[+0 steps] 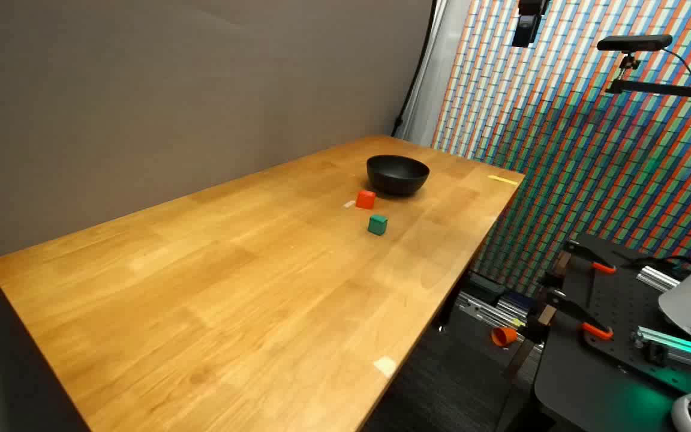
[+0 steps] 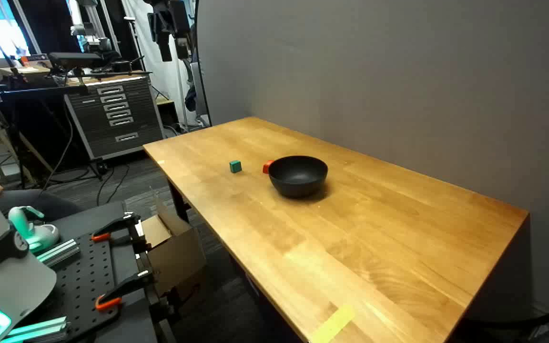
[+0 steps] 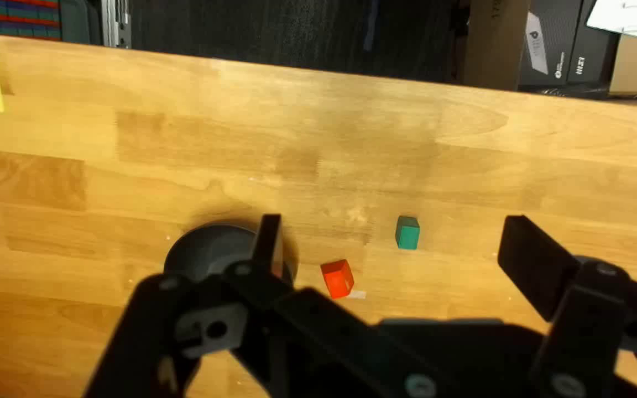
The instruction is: Put the green and orange cubes inside the black bowl
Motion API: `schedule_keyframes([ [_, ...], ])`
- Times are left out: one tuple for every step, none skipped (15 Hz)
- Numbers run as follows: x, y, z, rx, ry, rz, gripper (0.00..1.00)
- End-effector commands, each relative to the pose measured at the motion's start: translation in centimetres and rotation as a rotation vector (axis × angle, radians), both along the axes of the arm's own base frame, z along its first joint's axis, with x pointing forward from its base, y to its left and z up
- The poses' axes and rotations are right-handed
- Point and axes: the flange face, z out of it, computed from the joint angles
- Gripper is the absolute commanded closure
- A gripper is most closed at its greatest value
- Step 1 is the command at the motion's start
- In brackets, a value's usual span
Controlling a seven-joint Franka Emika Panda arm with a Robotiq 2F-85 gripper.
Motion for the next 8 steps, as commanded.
schedule_keyframes([
  [0.05, 0.05, 0.21, 0.0, -0.002, 0.0, 0.0],
  [0.08, 0.06, 0.39, 0.002, -0.007, 0.0, 0.0],
  [0.08, 0.07, 0.54, 0.002, -0.01, 0.0, 0.0],
  [0.09, 0.08, 0.61, 0.003, -0.012, 0.001, 0.0],
  [0.1, 0.08, 0.64, 0.003, -0.012, 0.001, 0.0],
  [0.1, 0.08, 0.65, 0.003, -0.013, 0.001, 0.0],
  [0.1, 0.08, 0.65, 0.003, -0.013, 0.001, 0.0],
  [0.1, 0.09, 0.65, 0.003, -0.013, 0.001, 0.0],
])
